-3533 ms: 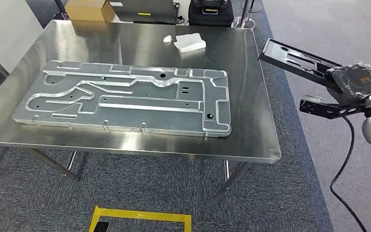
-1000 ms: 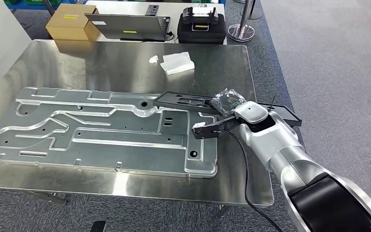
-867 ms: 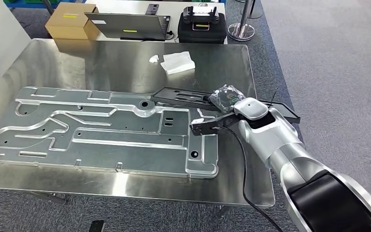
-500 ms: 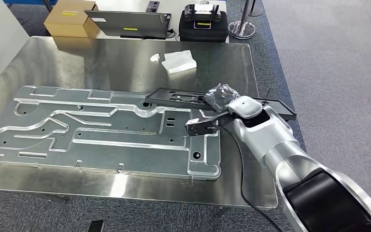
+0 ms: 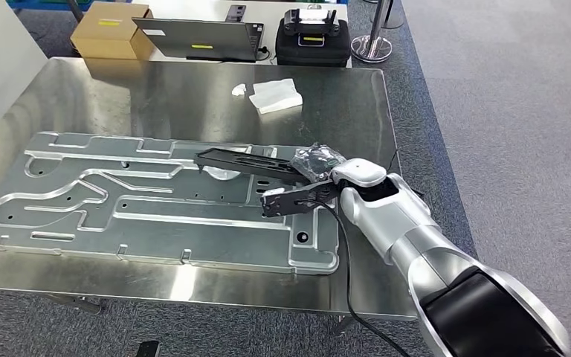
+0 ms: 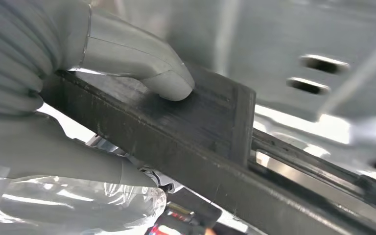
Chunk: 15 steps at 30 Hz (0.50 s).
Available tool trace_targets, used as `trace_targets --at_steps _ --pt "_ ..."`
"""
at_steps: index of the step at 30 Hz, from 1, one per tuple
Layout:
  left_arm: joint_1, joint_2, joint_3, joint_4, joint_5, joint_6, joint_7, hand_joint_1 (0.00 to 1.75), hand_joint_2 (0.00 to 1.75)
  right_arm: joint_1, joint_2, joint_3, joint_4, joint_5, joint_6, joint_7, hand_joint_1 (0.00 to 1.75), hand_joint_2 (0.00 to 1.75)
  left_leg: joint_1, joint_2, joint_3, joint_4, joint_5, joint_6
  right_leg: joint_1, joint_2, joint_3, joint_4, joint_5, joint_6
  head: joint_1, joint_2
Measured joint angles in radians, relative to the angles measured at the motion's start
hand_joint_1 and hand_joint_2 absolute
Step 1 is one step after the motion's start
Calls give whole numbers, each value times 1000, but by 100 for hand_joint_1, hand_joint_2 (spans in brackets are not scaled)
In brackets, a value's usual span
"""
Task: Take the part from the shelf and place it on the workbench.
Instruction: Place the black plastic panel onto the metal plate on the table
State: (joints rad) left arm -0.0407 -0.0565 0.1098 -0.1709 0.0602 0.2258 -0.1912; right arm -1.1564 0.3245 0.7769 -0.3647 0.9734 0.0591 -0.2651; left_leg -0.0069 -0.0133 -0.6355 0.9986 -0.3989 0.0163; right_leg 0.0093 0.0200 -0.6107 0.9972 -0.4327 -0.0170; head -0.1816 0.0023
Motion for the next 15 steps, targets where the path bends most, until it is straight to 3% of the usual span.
trace_targets --at_steps 6,15 --pt "-20 -3 1 0 -6 -7 1 0 175 5 15 127 -67 -164 29 49 175 175 1 0 1 0 1 0 0 0 0 1 0 0 0 0" --pt "-29 -5 4 0 -6 -8 8 0 175 -2 18 236 -84 -235 5 77 175 175 1 0 2 0 2 -1 0 0 0 3 0 0 0 0"
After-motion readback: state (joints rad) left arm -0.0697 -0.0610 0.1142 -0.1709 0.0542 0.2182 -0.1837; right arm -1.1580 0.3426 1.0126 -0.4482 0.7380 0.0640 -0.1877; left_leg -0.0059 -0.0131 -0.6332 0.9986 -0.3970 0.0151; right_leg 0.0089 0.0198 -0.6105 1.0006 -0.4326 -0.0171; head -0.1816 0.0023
